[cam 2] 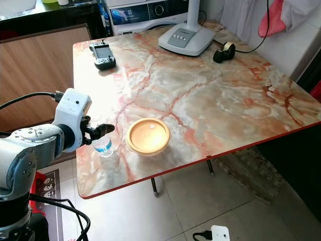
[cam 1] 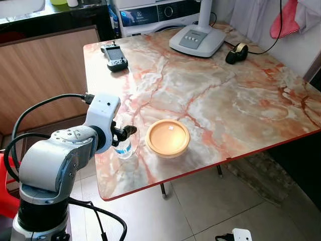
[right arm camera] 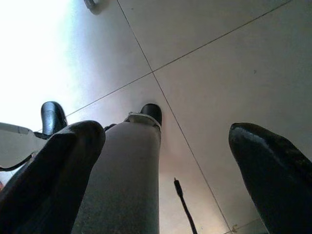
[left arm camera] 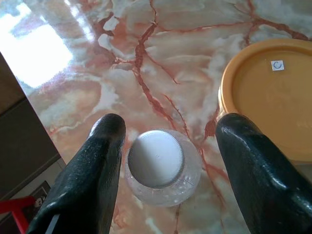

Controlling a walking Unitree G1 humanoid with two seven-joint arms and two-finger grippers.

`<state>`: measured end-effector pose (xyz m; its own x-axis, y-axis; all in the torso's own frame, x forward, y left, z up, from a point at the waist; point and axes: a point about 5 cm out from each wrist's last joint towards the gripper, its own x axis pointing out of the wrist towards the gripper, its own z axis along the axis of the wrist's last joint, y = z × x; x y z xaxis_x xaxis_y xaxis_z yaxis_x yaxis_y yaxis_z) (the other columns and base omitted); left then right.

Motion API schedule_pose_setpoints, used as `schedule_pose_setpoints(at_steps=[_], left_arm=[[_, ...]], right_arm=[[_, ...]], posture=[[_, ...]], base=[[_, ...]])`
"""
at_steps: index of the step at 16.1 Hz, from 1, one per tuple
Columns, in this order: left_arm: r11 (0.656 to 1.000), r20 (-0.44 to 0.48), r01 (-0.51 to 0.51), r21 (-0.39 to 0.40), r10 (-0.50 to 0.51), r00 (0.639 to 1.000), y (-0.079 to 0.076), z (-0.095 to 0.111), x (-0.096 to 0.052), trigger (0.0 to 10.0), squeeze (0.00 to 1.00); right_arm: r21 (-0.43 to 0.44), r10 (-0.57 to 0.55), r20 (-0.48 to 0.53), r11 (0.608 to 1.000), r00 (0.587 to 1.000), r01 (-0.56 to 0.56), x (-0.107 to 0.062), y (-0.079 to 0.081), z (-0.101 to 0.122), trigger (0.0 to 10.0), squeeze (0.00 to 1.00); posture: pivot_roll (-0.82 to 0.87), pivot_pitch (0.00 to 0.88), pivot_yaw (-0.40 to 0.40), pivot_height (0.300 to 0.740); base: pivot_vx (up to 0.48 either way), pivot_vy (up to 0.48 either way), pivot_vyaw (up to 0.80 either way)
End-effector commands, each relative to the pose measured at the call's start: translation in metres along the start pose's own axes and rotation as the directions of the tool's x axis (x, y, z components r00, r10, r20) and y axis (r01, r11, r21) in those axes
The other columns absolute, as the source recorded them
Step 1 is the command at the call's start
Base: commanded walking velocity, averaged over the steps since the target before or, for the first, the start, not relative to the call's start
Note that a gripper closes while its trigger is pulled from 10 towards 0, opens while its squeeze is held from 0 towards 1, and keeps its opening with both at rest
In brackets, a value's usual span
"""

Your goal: Restocking fridge

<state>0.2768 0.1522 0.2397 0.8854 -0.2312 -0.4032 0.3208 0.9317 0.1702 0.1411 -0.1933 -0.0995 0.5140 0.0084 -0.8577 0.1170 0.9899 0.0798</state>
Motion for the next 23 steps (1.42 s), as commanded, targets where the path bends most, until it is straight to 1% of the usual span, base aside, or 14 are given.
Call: schedule_pose_setpoints(at_steps=[1,6,7,8,9,12,18,20,21,22,23], left_arm=[[1.000,-0.008,0.010,0.023,-0.009,1.000,-0.002,0.000,-0.003,10.0,0.00],[1.000,-0.026,0.003,0.021,-0.002,1.000,-0.002,-0.004,0.000,10.0,0.00],[0.999,-0.033,-0.022,0.026,0.023,0.999,0.000,-0.006,0.000,10.0,0.00],[0.999,-0.032,-0.023,0.027,0.024,0.999,0.000,-0.006,0.000,10.0,0.00],[0.999,-0.029,-0.029,0.011,0.030,0.999,0.002,-0.006,0.000,10.0,0.00],[0.998,-0.034,-0.066,0.017,0.067,0.997,0.007,-0.006,0.000,10.0,0.00],[0.996,-0.038,-0.085,0.011,0.085,0.996,0.009,-0.008,0.000,10.0,0.00],[0.997,-0.029,-0.078,0.006,0.078,0.997,0.007,-0.008,0.001,10.0,0.00],[0.997,-0.027,-0.077,0.004,0.077,0.997,0.007,-0.007,0.002,6.1,0.00],[0.997,-0.026,-0.078,0.003,0.078,0.997,0.007,-0.007,0.002,4.0,0.00],[0.997,-0.027,-0.079,0.002,0.079,0.996,0.007,-0.007,0.002,0.0,0.00]], right_arm=[[-0.007,-0.002,-0.022,1.000,1.000,0.002,-0.001,-0.002,-0.005,10.0,0.00],[-0.012,-0.001,-0.021,1.000,1.000,0.001,-0.001,-0.002,-0.004,10.0,0.00],[-0.011,-0.002,-0.020,1.000,1.000,0.002,-0.001,-0.002,-0.004,10.0,0.00],[-0.011,-0.002,-0.020,1.000,1.000,0.001,-0.001,-0.002,-0.004,10.0,0.00],[-0.012,-0.001,-0.021,1.000,1.000,0.001,-0.001,-0.002,-0.004,10.0,0.00],[-0.014,0.000,-0.021,1.000,1.000,0.000,-0.001,-0.002,-0.003,10.0,0.00],[-0.016,0.000,-0.022,1.000,1.000,0.000,-0.001,-0.003,-0.003,10.0,0.00],[-0.017,0.000,-0.022,1.000,1.000,-0.001,-0.001,-0.003,-0.003,10.0,0.00],[-0.018,0.001,-0.022,1.000,1.000,-0.001,-0.001,-0.003,-0.003,10.0,0.00],[-0.018,0.001,-0.021,1.000,1.000,-0.001,-0.001,-0.003,-0.003,10.0,0.00],[-0.018,0.001,-0.022,1.000,1.000,-0.002,-0.001,-0.003,-0.003,10.0,0.00]], posture=[[0.21,0.114,0.003,0.740],[0.20,0.109,-0.001,0.740],[0.20,0.109,-0.001,0.740],[0.20,0.112,-0.003,0.740],[0.20,0.112,-0.003,0.740],[0.20,0.117,-0.006,0.740],[0.20,0.118,-0.009,0.740],[0.20,0.119,-0.010,0.740],[0.20,0.119,-0.010,0.740],[0.20,0.119,-0.009,0.740],[0.20,0.119,-0.009,0.740]], base=[[0.000,0.000,0.00],[0.000,0.000,0.00],[0.000,0.000,0.00],[0.000,0.000,0.00],[0.000,0.000,0.00],[0.000,0.000,0.00],[0.000,0.000,0.00],[0.000,0.000,0.00],[0.000,0.000,0.00],[0.000,0.000,0.00],[0.000,0.000,0.00]])
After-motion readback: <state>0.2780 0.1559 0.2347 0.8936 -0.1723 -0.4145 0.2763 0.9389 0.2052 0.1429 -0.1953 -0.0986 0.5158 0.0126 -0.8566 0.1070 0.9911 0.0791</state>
